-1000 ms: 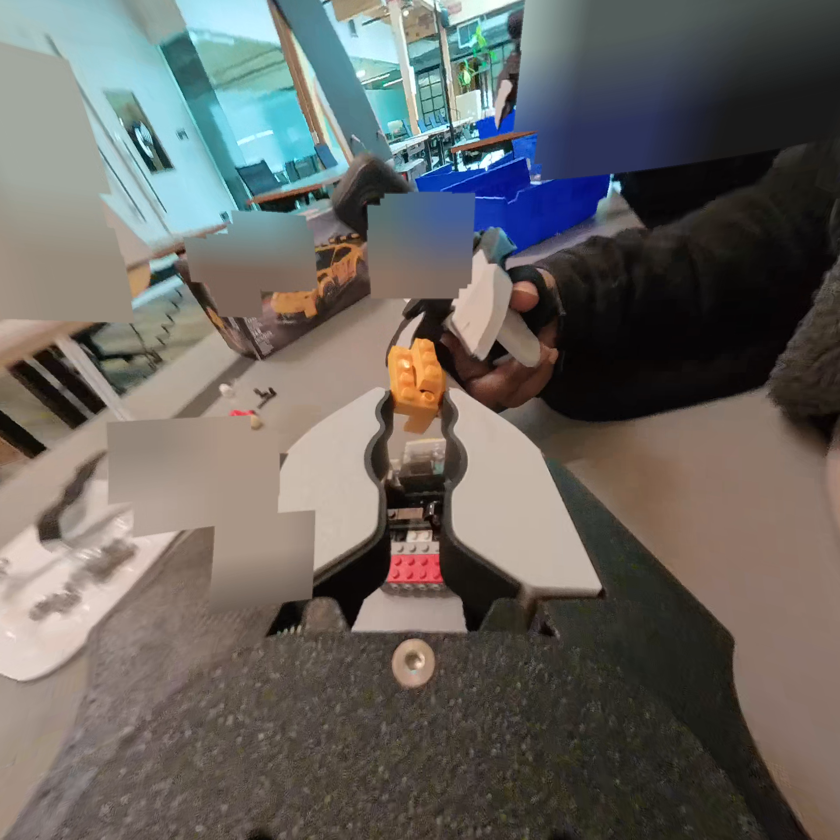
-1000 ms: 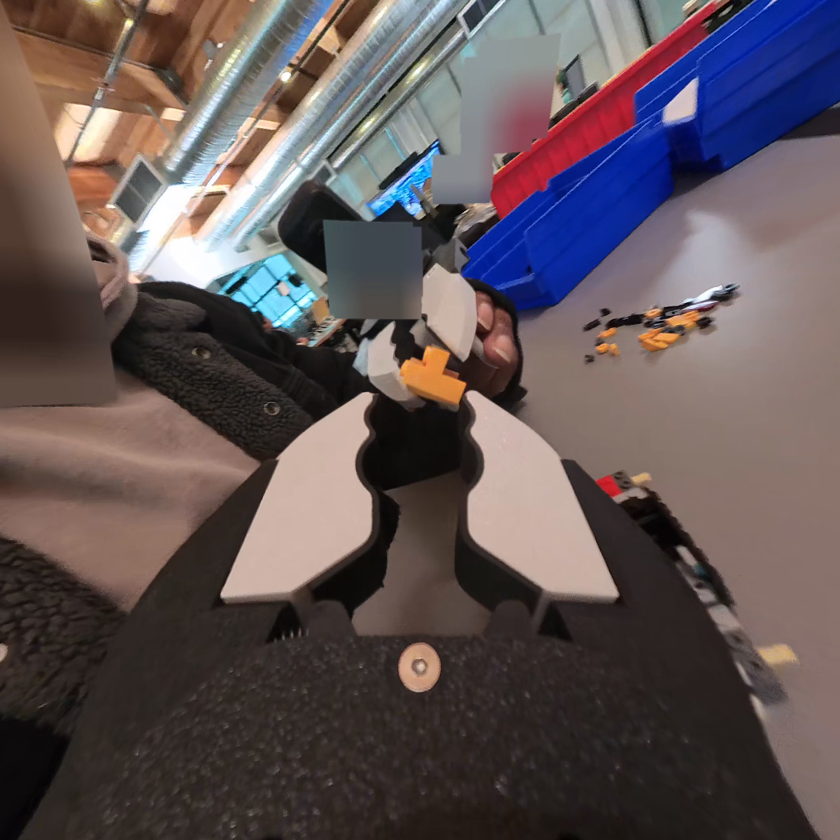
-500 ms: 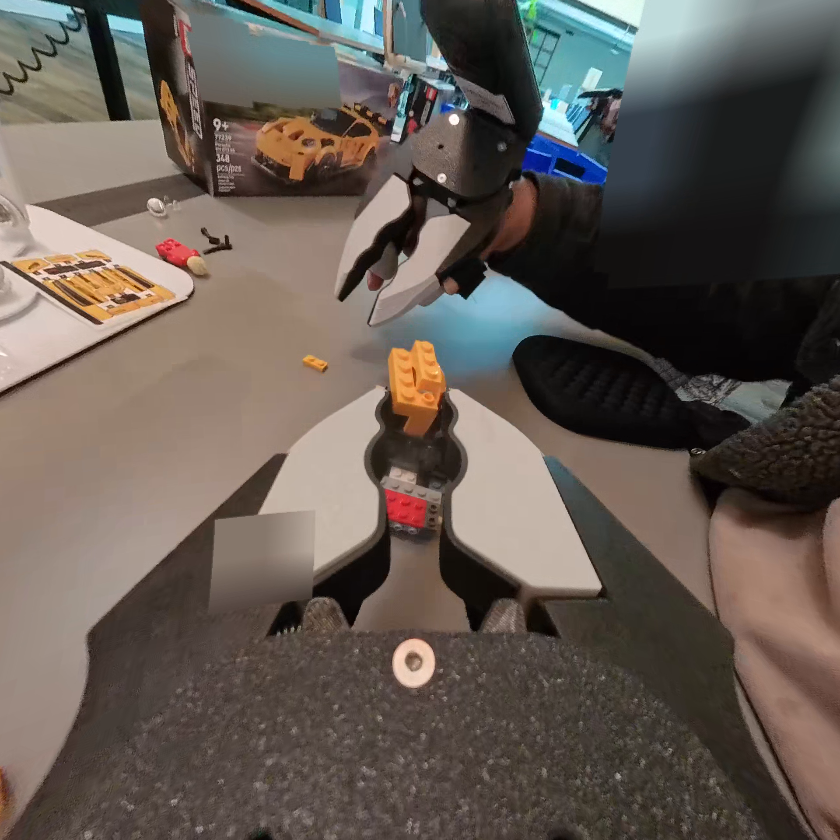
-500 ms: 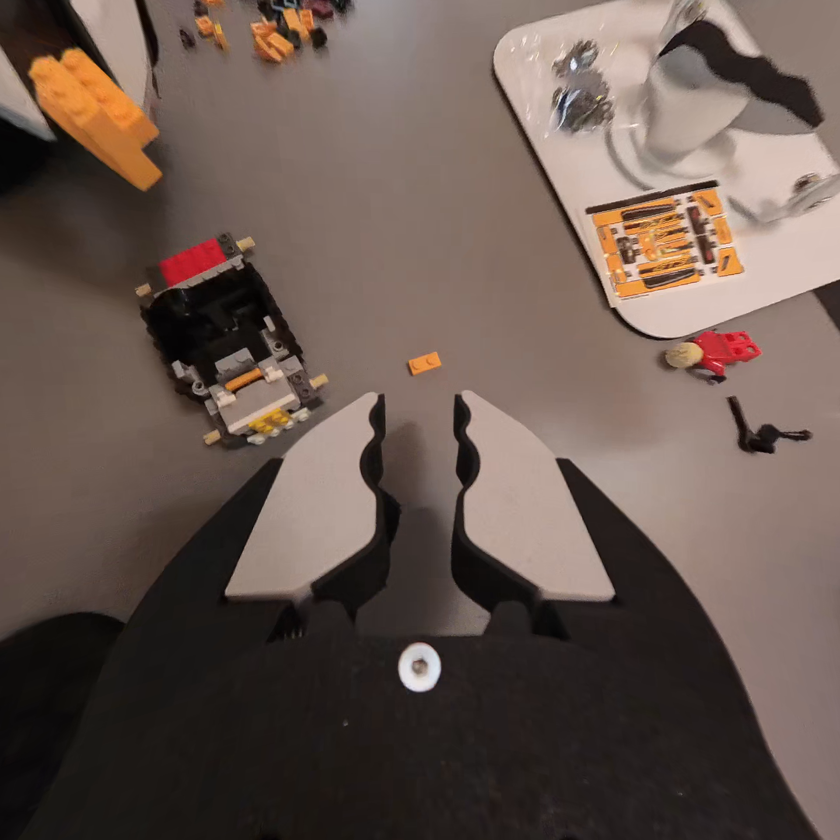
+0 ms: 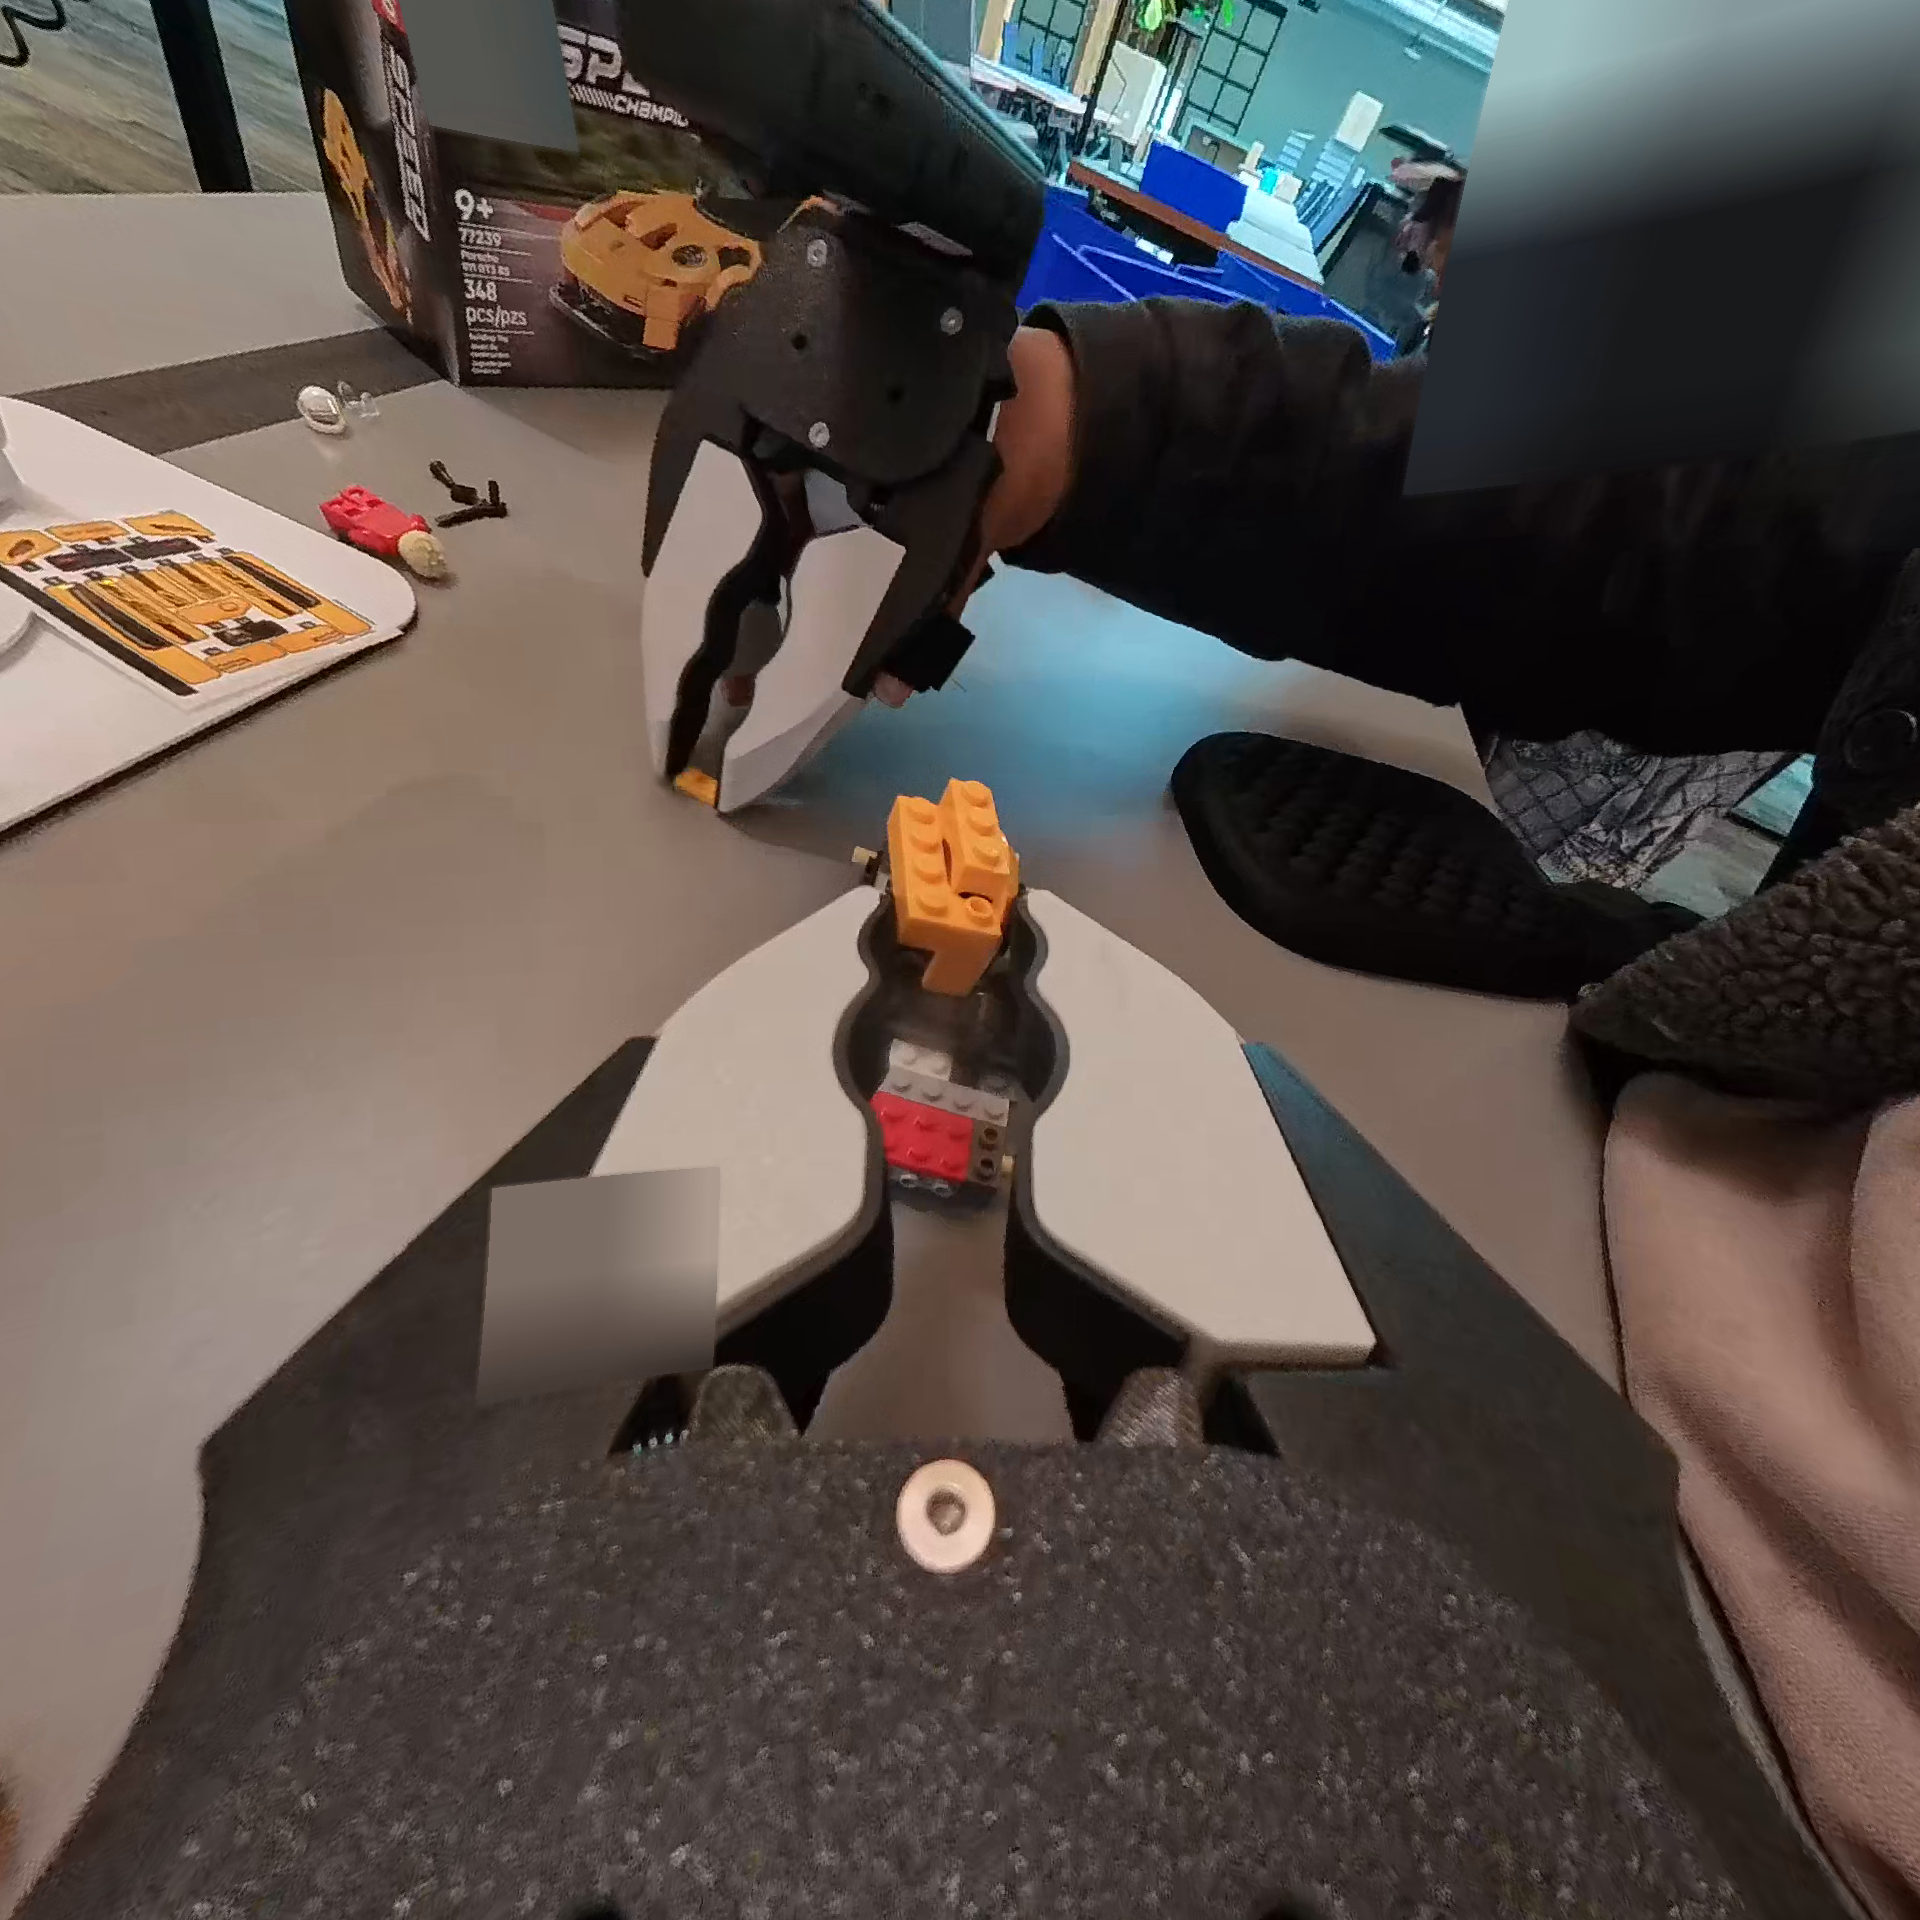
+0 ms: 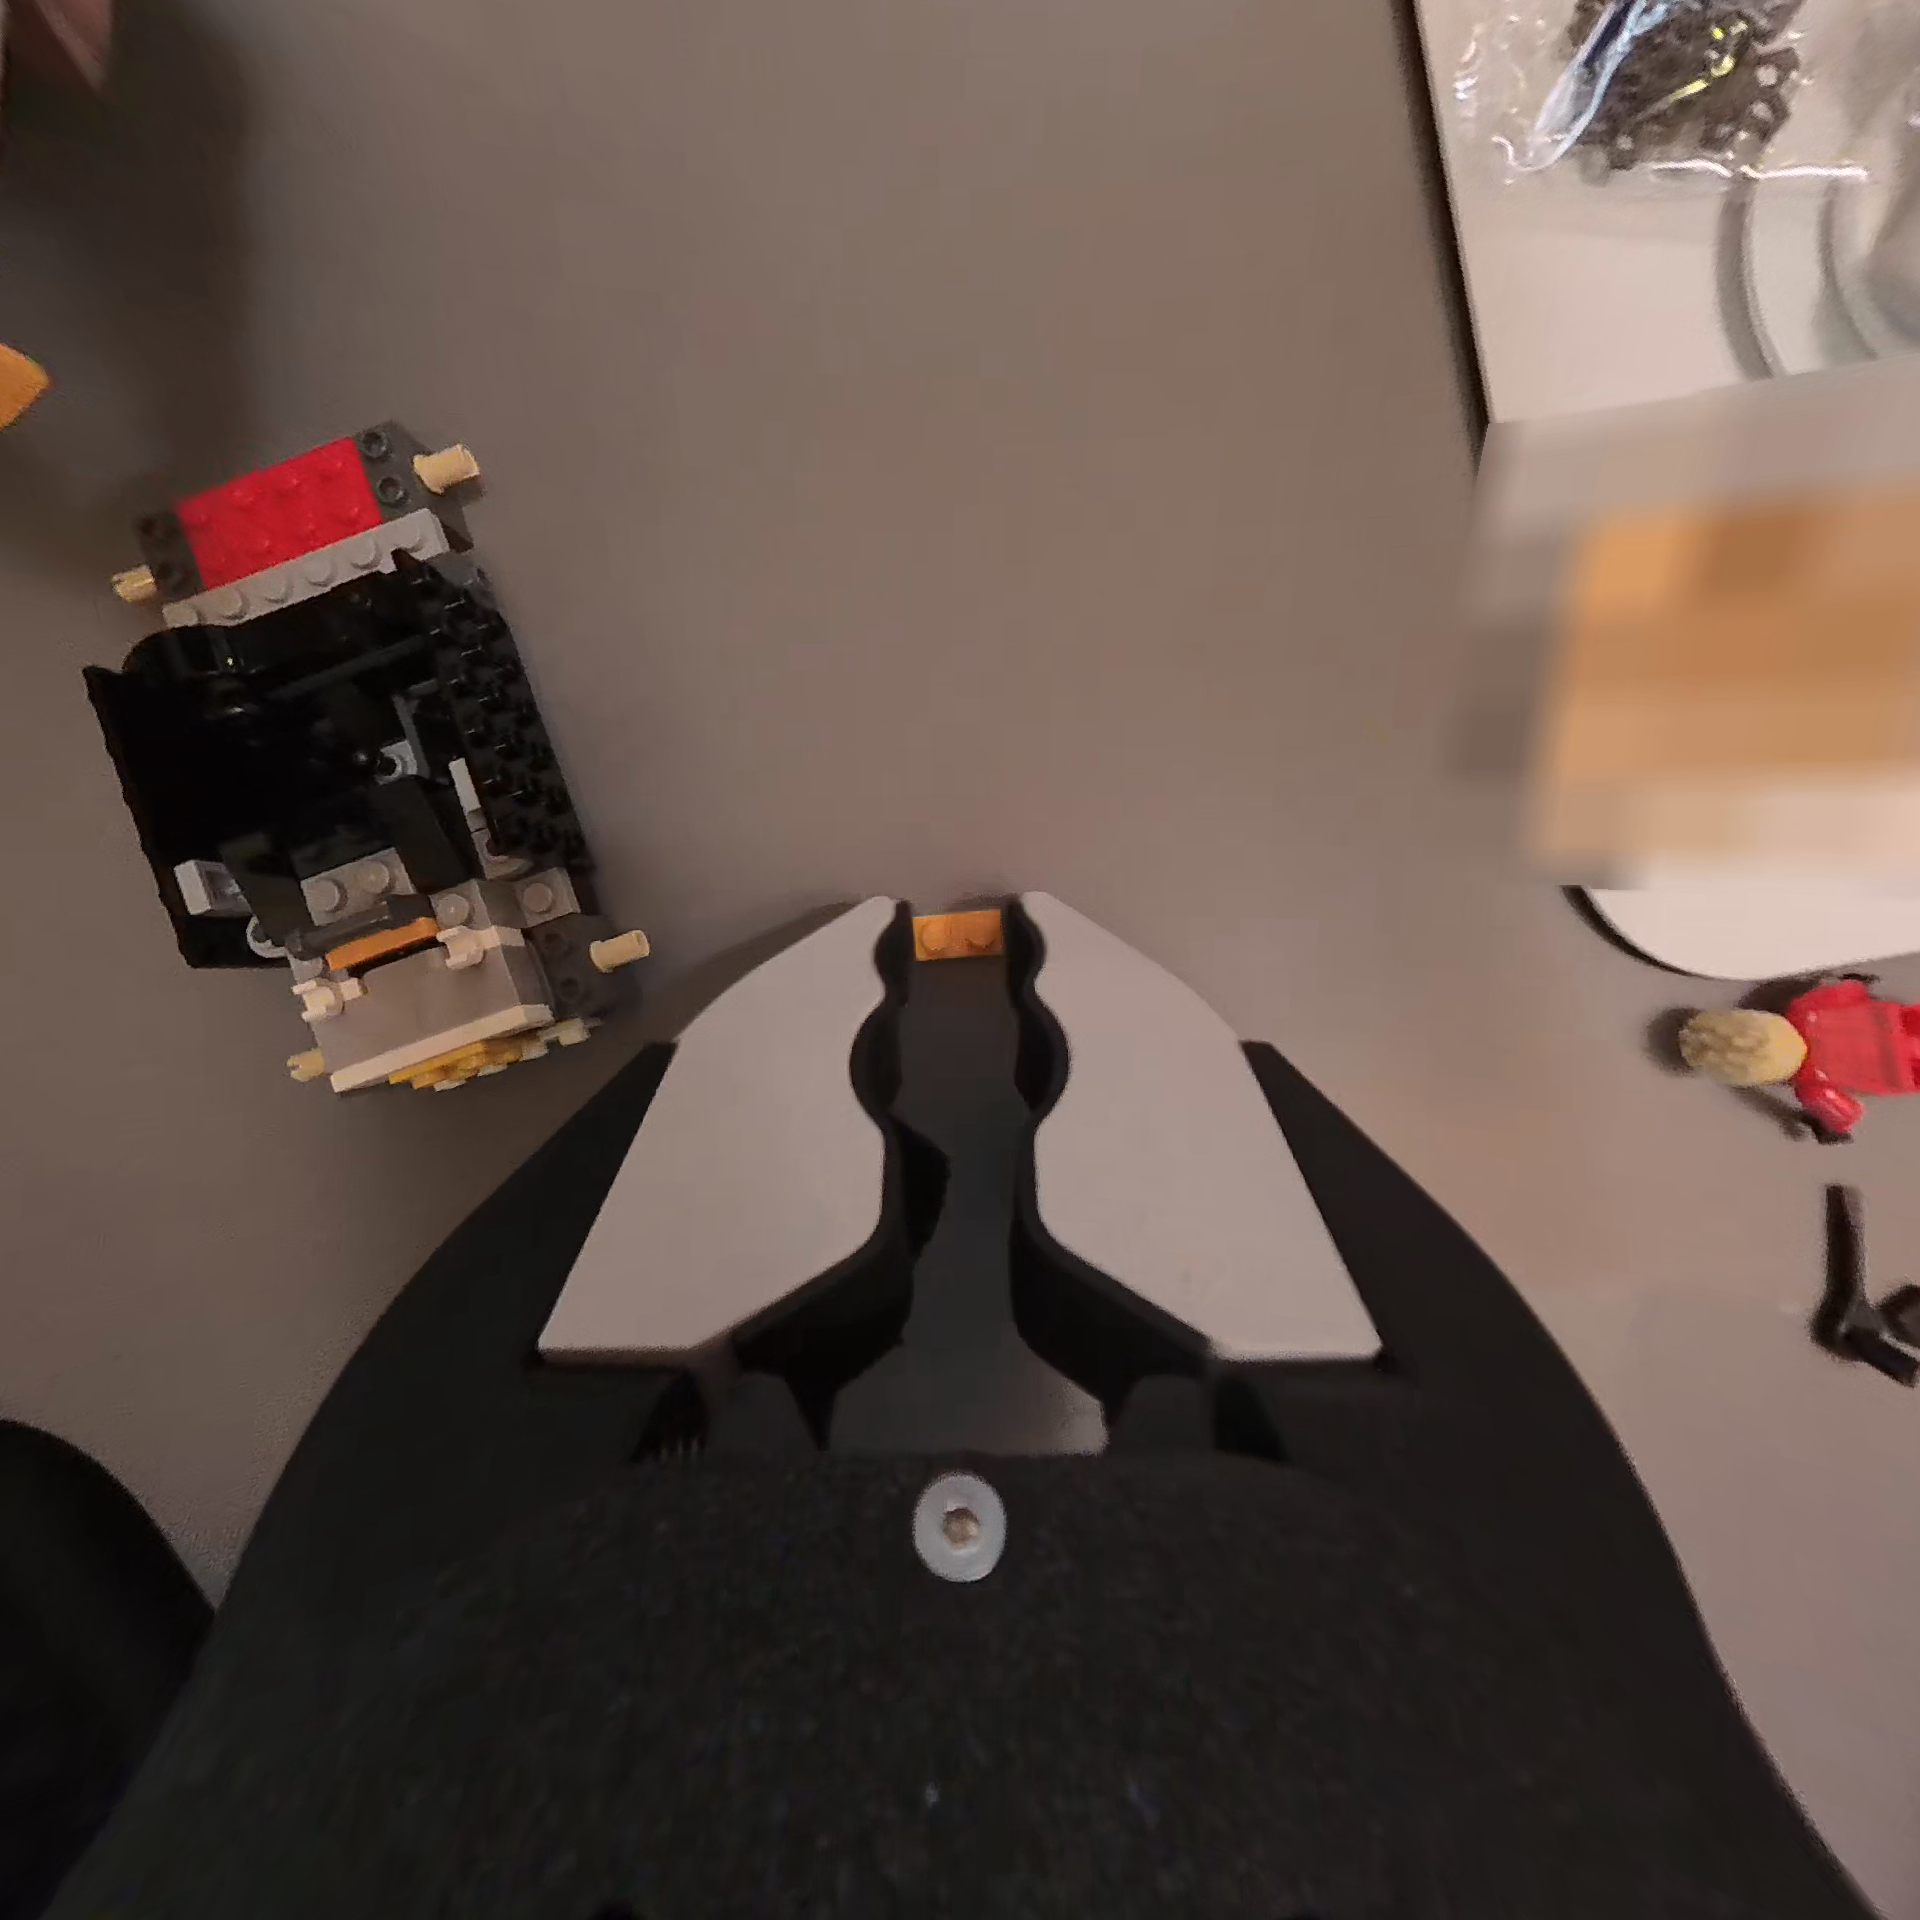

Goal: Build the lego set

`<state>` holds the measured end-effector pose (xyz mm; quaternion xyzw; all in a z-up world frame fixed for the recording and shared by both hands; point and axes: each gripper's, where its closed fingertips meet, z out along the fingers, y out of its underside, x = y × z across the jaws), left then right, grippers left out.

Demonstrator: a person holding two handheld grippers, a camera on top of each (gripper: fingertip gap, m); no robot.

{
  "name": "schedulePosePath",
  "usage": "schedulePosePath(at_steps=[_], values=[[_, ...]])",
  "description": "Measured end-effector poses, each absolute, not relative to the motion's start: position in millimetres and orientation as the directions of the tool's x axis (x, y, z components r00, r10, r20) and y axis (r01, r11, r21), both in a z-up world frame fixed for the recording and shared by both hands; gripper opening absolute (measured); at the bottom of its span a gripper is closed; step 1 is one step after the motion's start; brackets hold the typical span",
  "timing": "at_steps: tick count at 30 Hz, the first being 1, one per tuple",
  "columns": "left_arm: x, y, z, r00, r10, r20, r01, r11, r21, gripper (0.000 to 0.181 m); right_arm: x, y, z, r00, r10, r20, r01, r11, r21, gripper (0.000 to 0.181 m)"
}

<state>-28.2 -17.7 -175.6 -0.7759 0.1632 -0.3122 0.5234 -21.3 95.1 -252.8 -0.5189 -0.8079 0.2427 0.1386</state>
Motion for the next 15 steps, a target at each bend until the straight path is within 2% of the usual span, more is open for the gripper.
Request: schedulePosePath(at_steps=[5, 11, 15], values=[[-26.0, -18.0, -180.2, 0.756, -0.582, 0.299, 0.039, -0.416, -0.908, 0.020, -20.8, 91.4, -251.3, -0.454, 0.891, -0.011, 0.750, 0.375, -0.545, 0.015], [-21.6, -19.5, -185.9, 0.767, -0.593, 0.245, -0.033, -0.418, -0.908, 0.020, -28.4, 19.2, -167.3, -0.592, 0.806, -0.018, 0.526, 0.369, -0.766, 0.015], [-17.0, -21.4, -188.3, 0.772, -0.606, 0.192, -0.093, -0.406, -0.909, 0.020, -24.9, -24.6, -146.2, -0.699, 0.714, 0.044, 0.444, 0.481, -0.756, 0.015]])
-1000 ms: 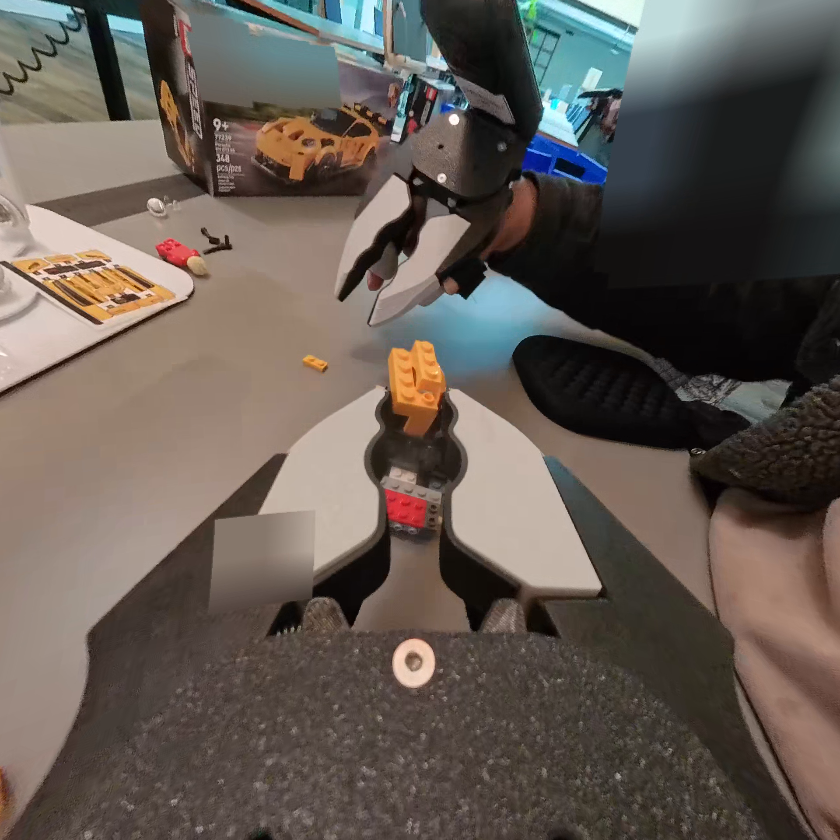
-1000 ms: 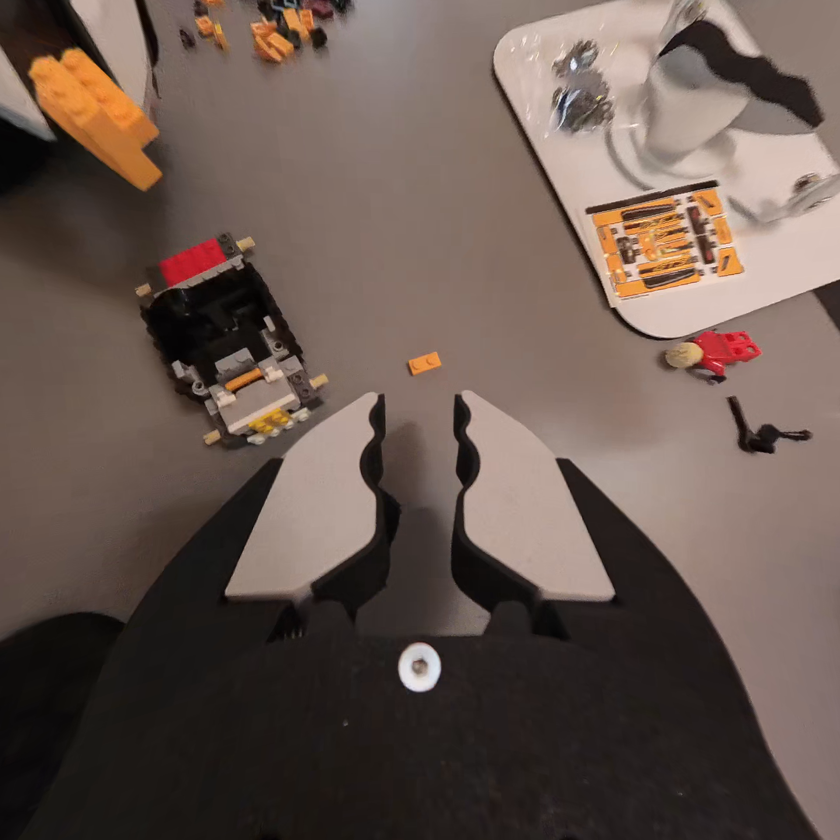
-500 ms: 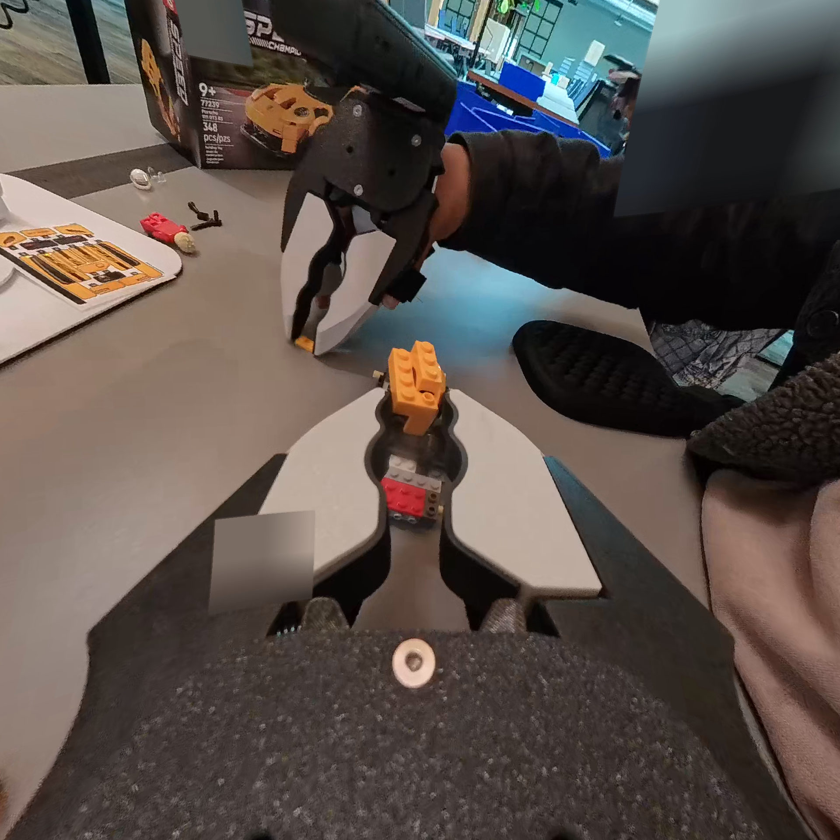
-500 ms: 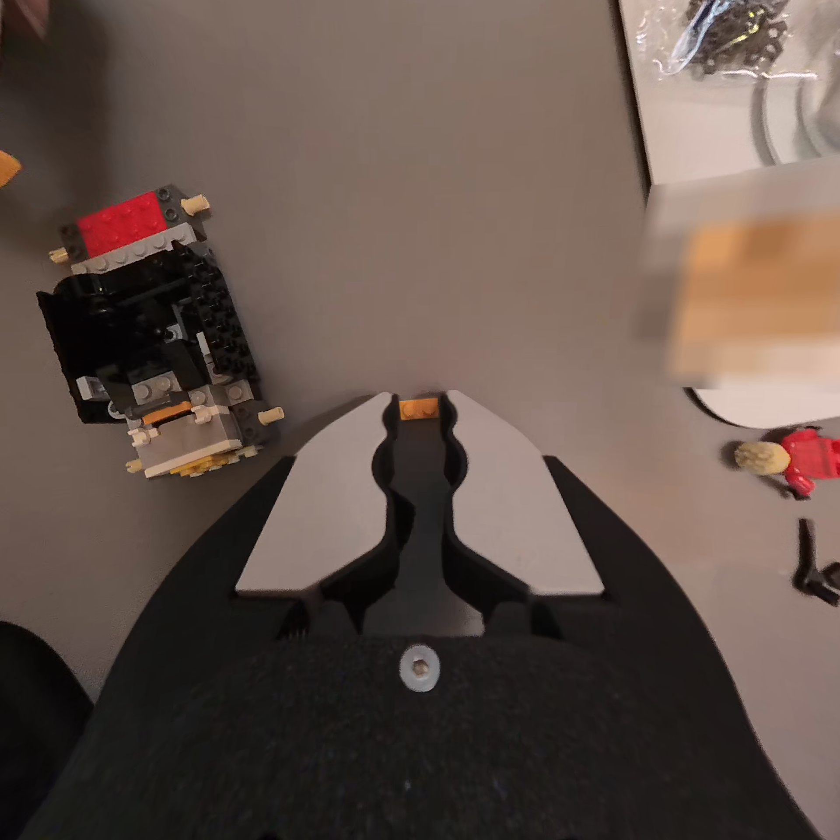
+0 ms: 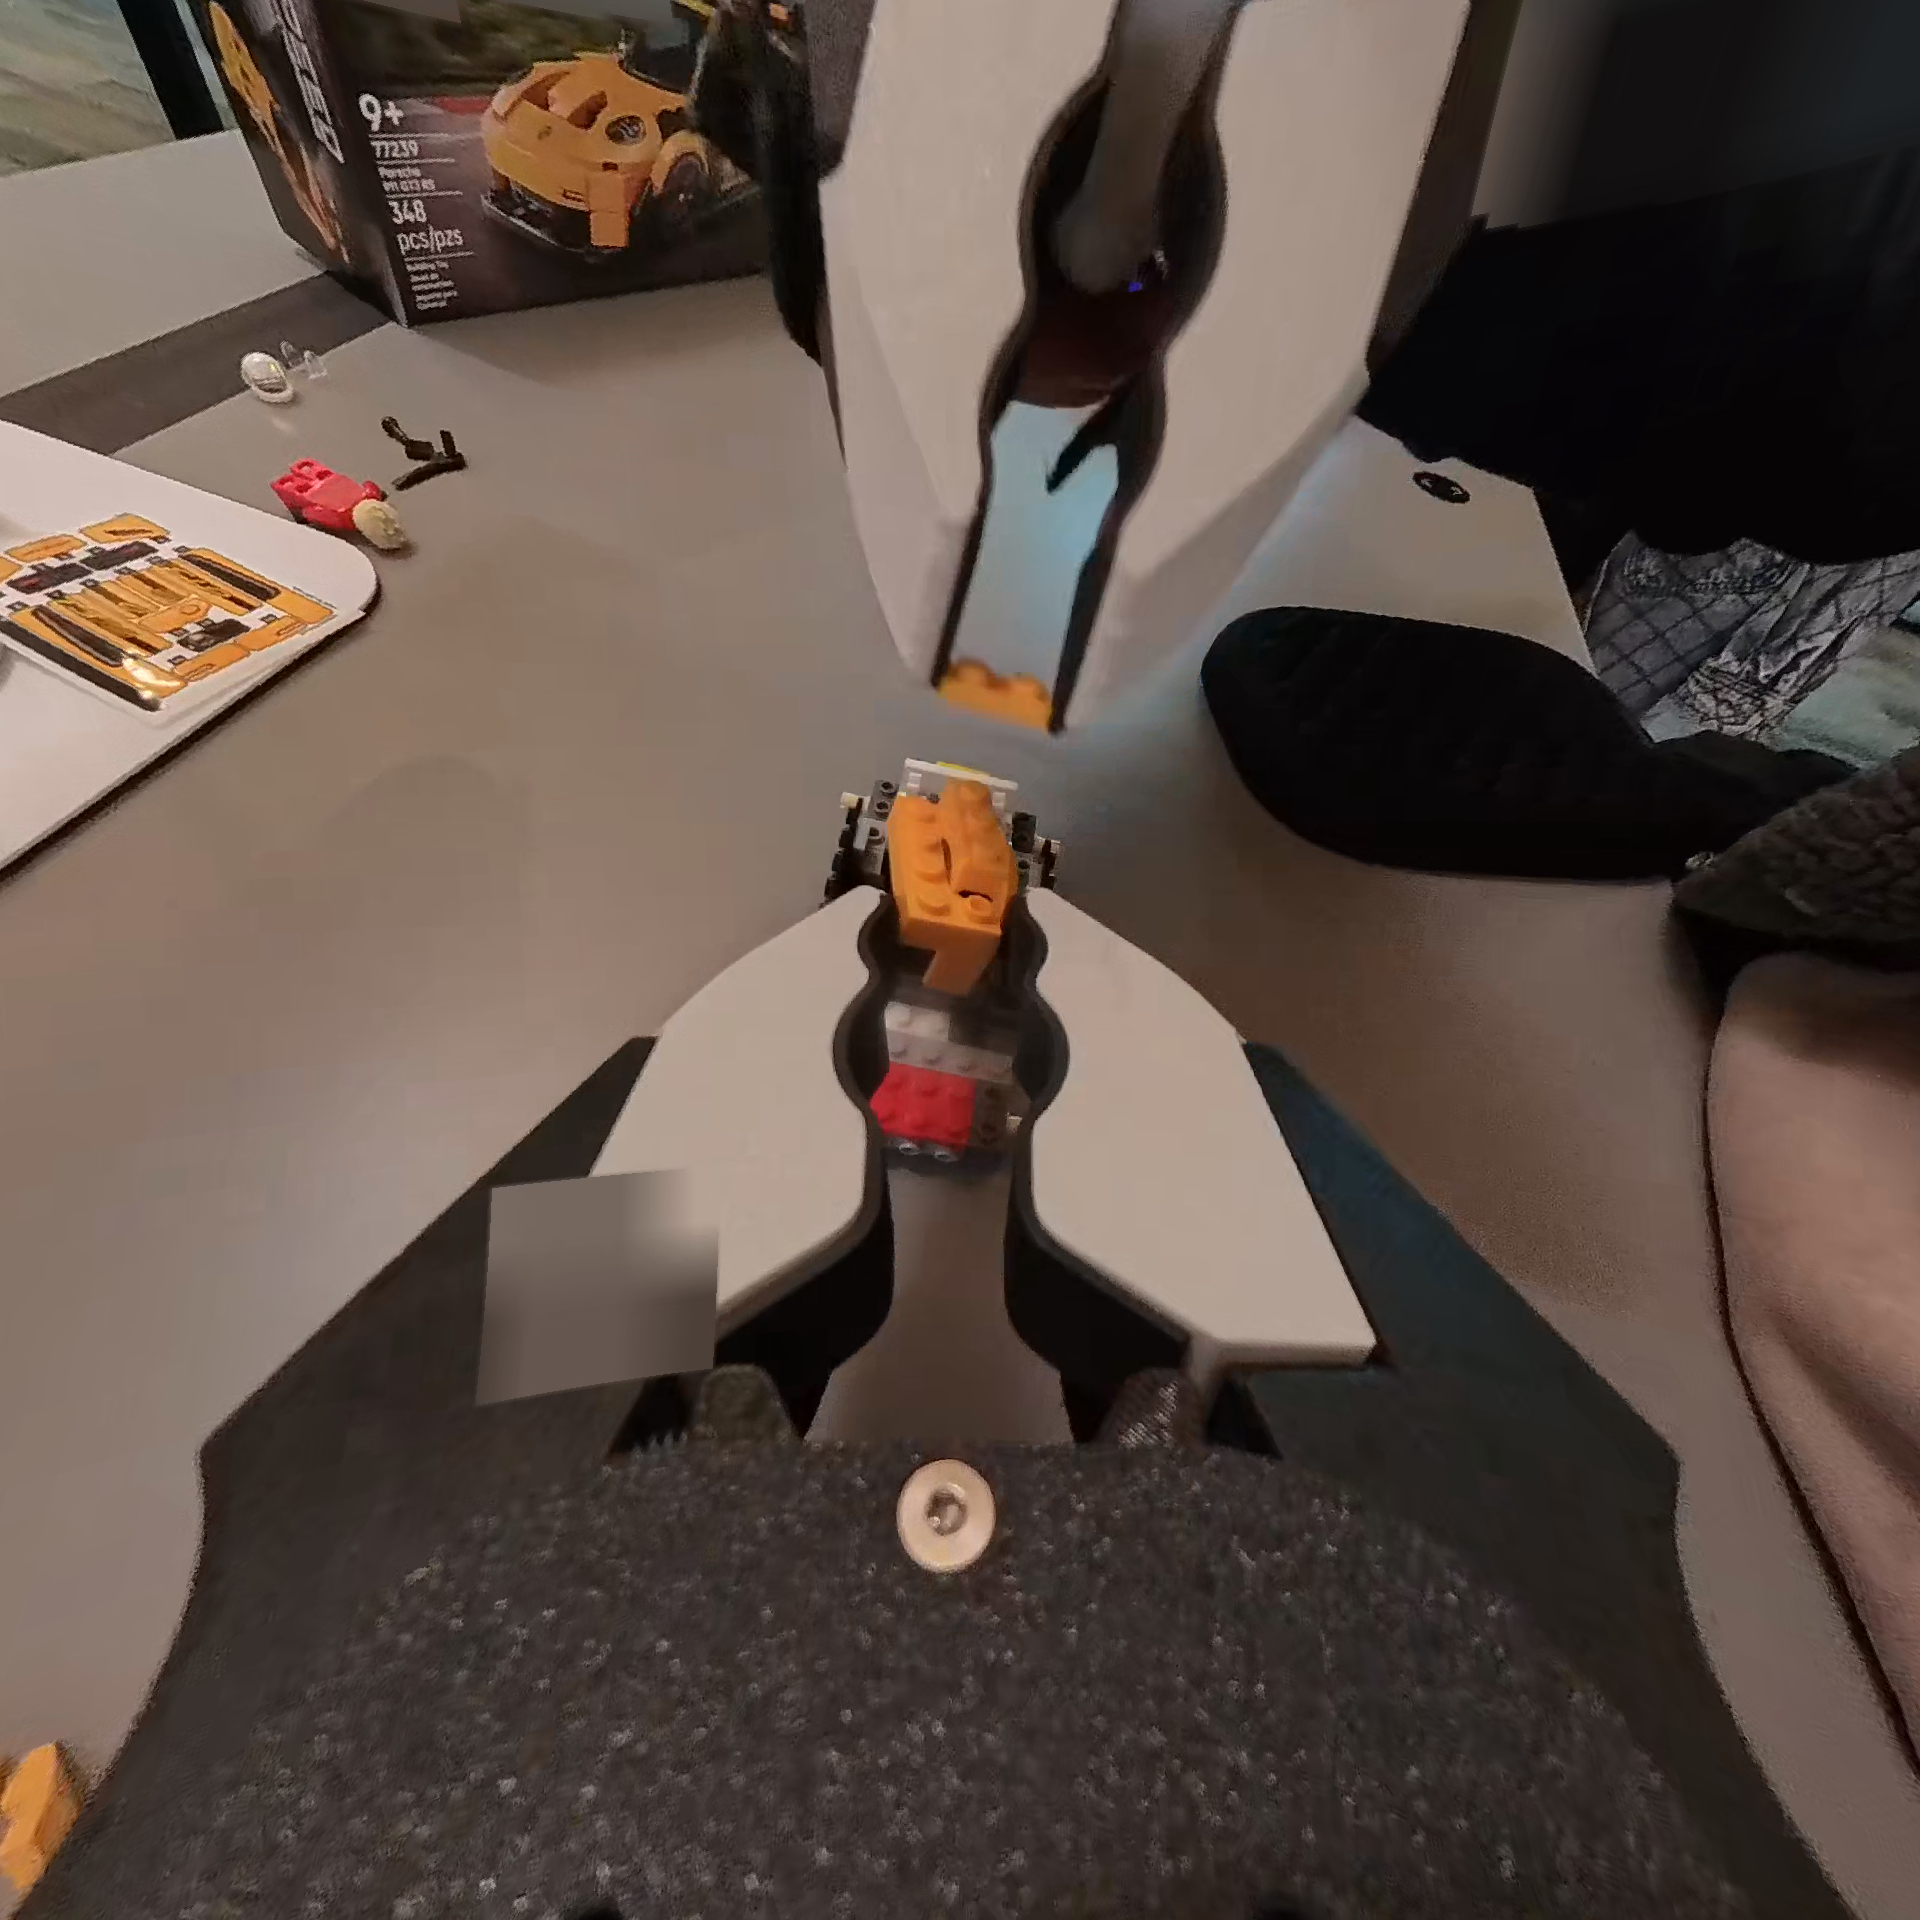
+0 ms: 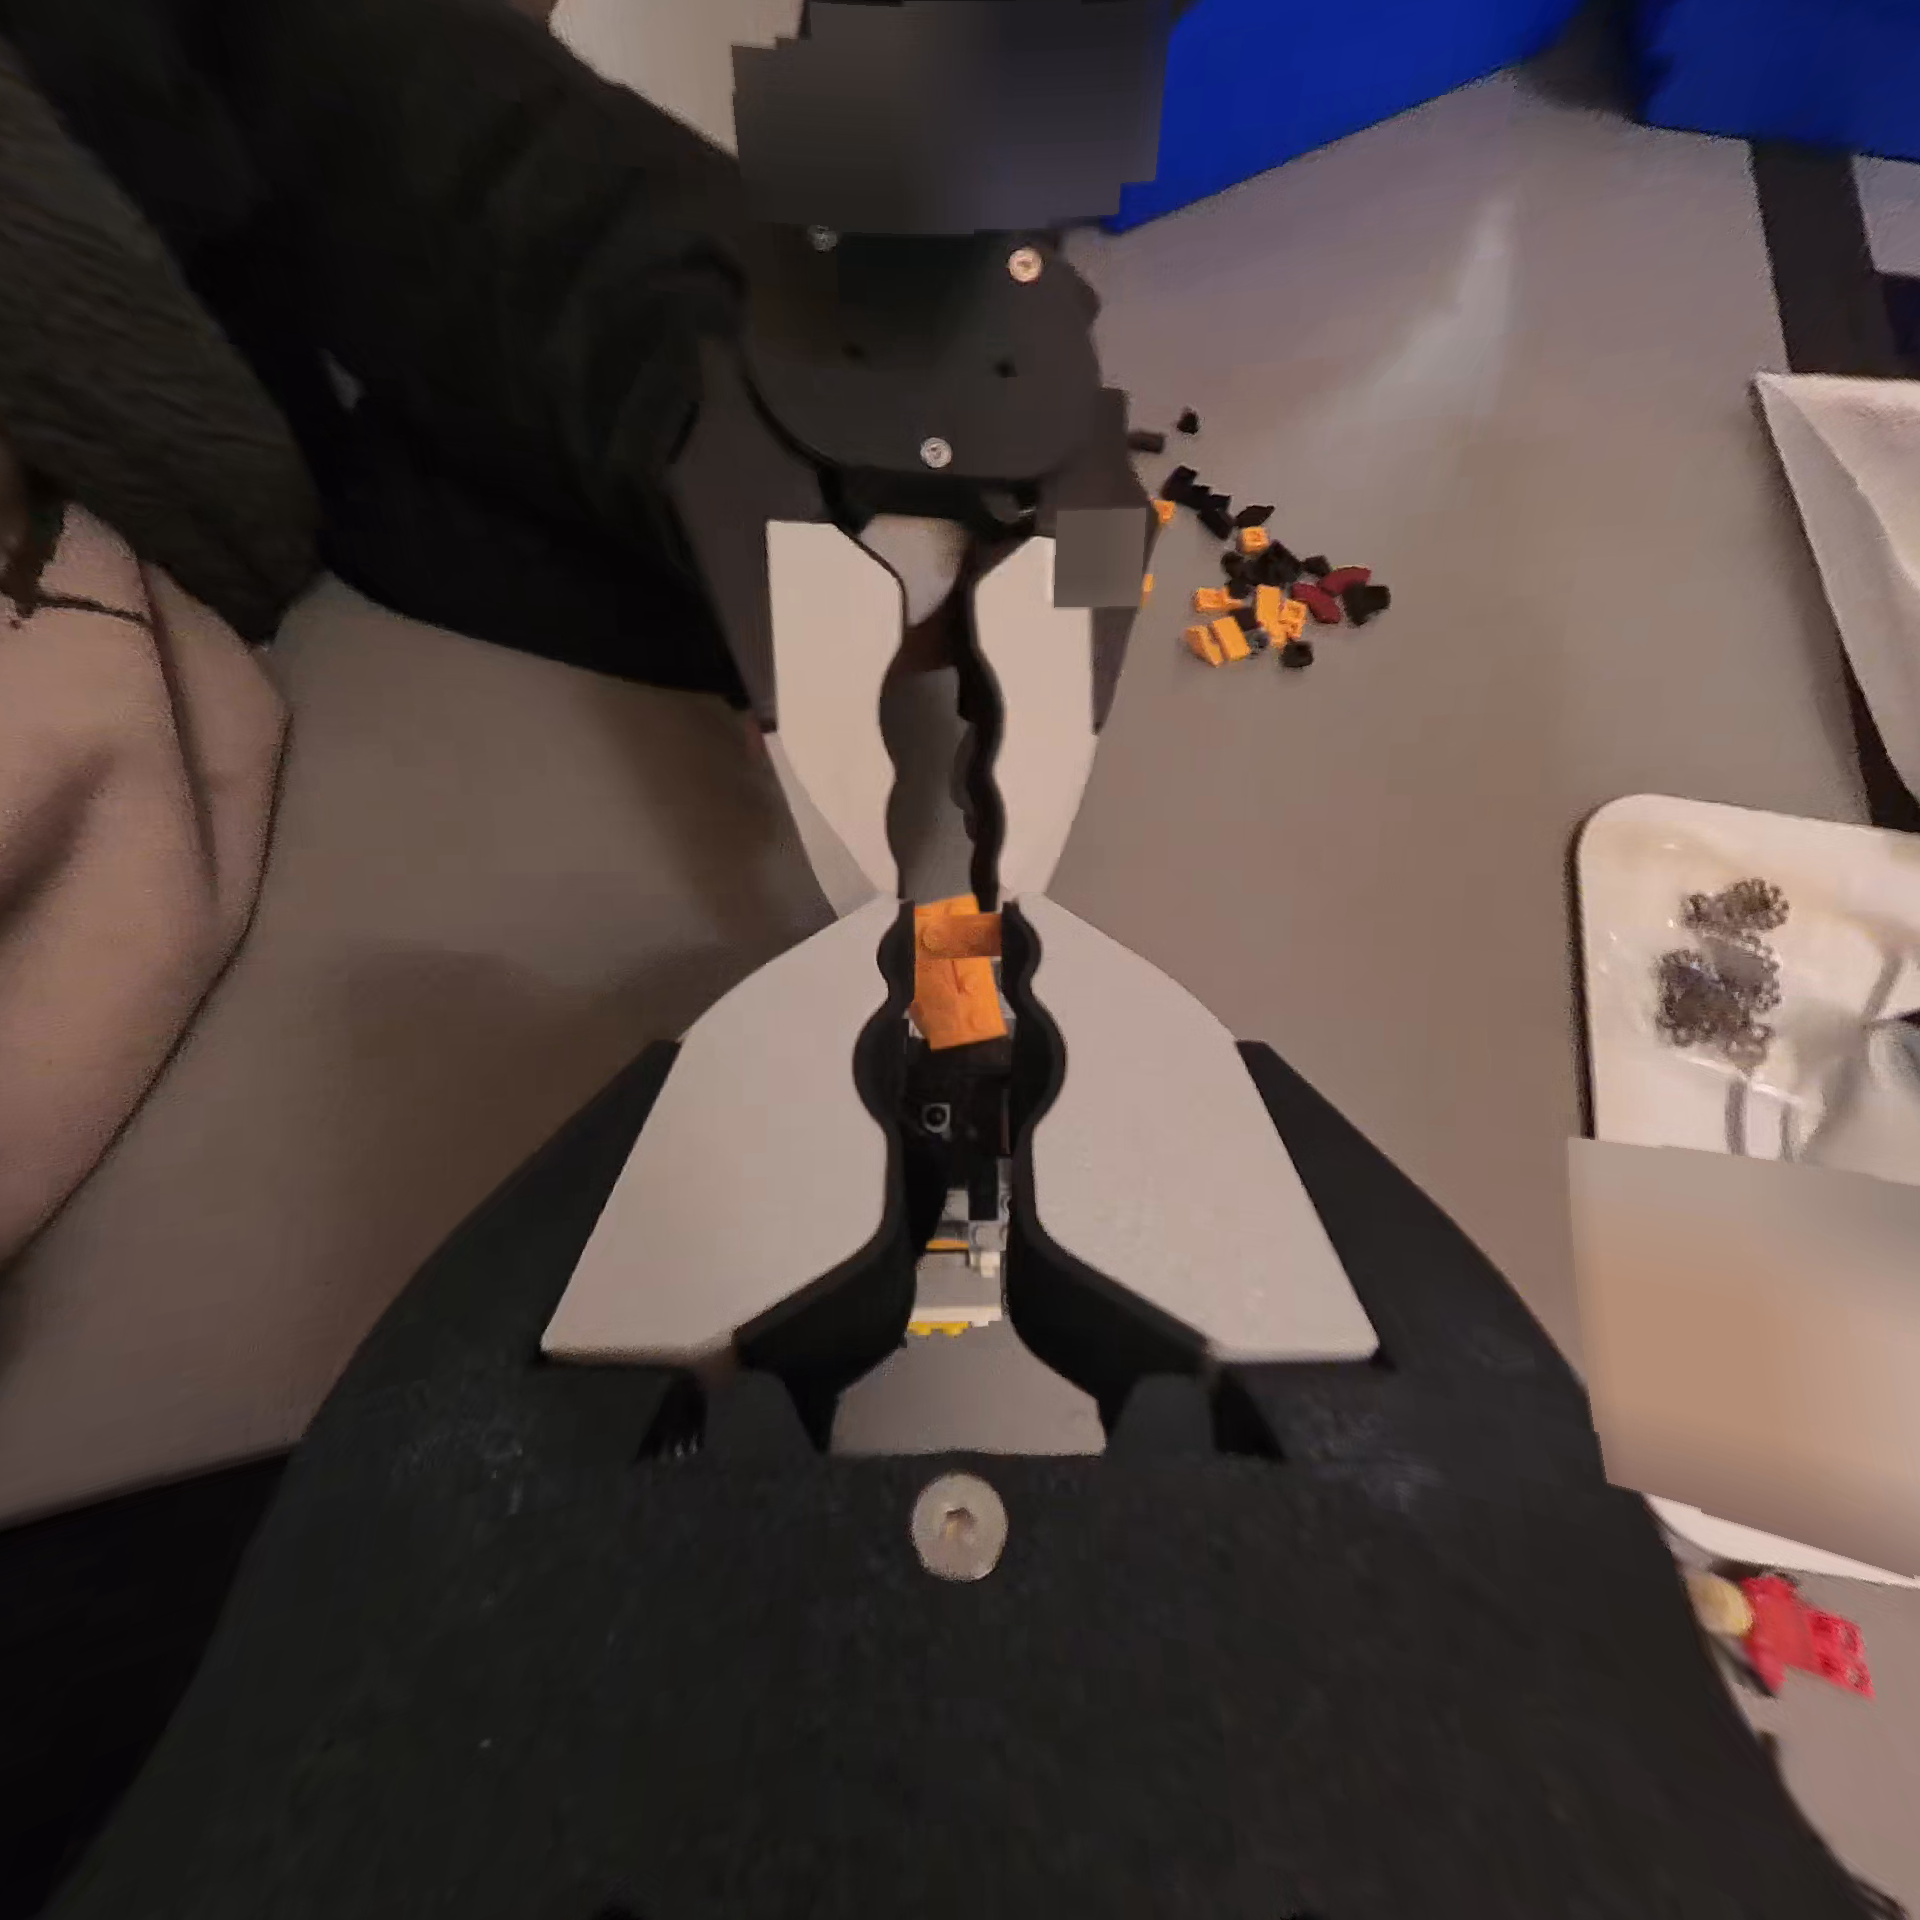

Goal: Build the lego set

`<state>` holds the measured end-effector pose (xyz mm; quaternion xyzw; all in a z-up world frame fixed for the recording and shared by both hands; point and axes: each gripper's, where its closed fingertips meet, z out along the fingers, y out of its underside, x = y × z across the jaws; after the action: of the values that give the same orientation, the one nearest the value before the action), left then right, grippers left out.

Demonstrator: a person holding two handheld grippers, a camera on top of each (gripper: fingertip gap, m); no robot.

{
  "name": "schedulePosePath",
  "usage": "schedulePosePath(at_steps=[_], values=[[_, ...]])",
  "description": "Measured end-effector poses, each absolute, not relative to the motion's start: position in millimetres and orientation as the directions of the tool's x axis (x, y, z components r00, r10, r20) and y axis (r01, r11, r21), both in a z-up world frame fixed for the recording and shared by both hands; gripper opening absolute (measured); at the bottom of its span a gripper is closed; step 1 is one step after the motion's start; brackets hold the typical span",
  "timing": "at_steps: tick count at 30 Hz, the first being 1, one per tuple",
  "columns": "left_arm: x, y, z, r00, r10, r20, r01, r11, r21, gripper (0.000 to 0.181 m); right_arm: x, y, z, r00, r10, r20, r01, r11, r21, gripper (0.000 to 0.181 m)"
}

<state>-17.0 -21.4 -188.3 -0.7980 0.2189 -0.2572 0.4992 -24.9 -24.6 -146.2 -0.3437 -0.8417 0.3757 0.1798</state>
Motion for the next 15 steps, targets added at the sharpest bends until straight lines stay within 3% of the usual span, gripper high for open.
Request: schedulePosePath(at_steps=[15], values=[[11.0, -36.1, -185.2, 0.689, -0.711, 0.140, -0.178, -0.354, -0.918, 0.020, -4.1, -47.1, -164.0, -0.717, 0.694, 0.058, 0.473, 0.547, -0.691, 0.015]])
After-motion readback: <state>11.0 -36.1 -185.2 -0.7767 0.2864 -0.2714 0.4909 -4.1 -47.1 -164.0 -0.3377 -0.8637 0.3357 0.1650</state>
